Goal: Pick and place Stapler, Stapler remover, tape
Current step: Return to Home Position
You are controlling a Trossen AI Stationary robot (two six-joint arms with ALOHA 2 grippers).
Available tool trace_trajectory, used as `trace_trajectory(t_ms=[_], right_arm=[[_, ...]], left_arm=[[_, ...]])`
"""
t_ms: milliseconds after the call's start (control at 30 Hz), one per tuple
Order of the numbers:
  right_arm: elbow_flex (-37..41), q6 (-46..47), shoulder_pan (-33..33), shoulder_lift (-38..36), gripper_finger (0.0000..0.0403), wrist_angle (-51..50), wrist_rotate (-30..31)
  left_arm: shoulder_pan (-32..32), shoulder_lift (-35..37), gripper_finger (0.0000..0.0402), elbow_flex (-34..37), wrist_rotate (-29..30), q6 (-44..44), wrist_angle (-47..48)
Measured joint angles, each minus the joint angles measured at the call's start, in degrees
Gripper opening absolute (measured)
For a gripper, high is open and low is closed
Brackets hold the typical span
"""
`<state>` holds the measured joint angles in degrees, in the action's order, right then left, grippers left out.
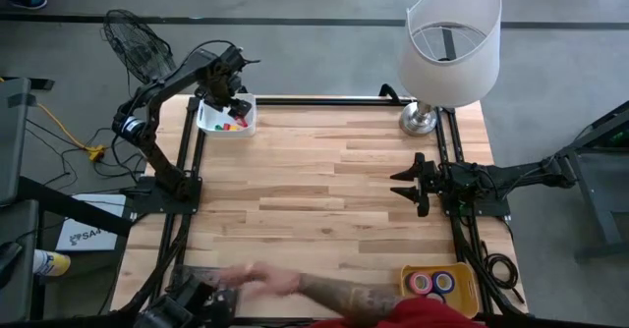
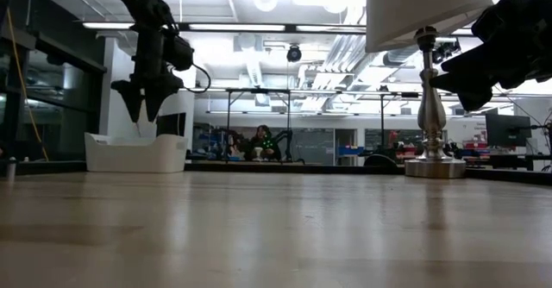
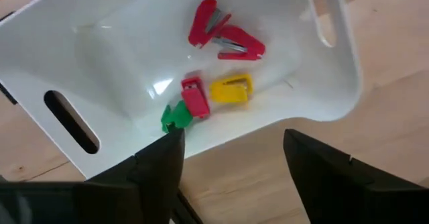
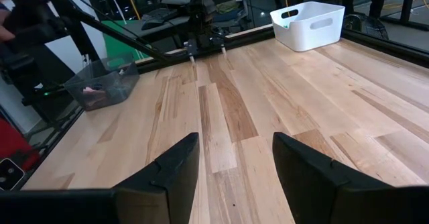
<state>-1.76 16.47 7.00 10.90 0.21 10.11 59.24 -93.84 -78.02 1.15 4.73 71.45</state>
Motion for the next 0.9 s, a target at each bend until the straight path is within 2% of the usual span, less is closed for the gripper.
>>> trace_trajectory(t_ms=[333,700,900], right_arm=[[0.0,0.0,0.0,0.0,0.0181,0.0,0.0],[0.0,0.0,0.0,0.0,0.0181,0.0,0.0],[0.0,0.0,0.0,0.0,0.0181,0.0,0.0]], left_arm=[[-1.7,8.0,0.0254,0.0,0.6,-0.2,-0.8],[-10.9,13.4,0.0254,0.0,2.9,-2.0,-6.5],[-14.7,14.3,0.0254,0.0,0.9,-4.5,-10.9]])
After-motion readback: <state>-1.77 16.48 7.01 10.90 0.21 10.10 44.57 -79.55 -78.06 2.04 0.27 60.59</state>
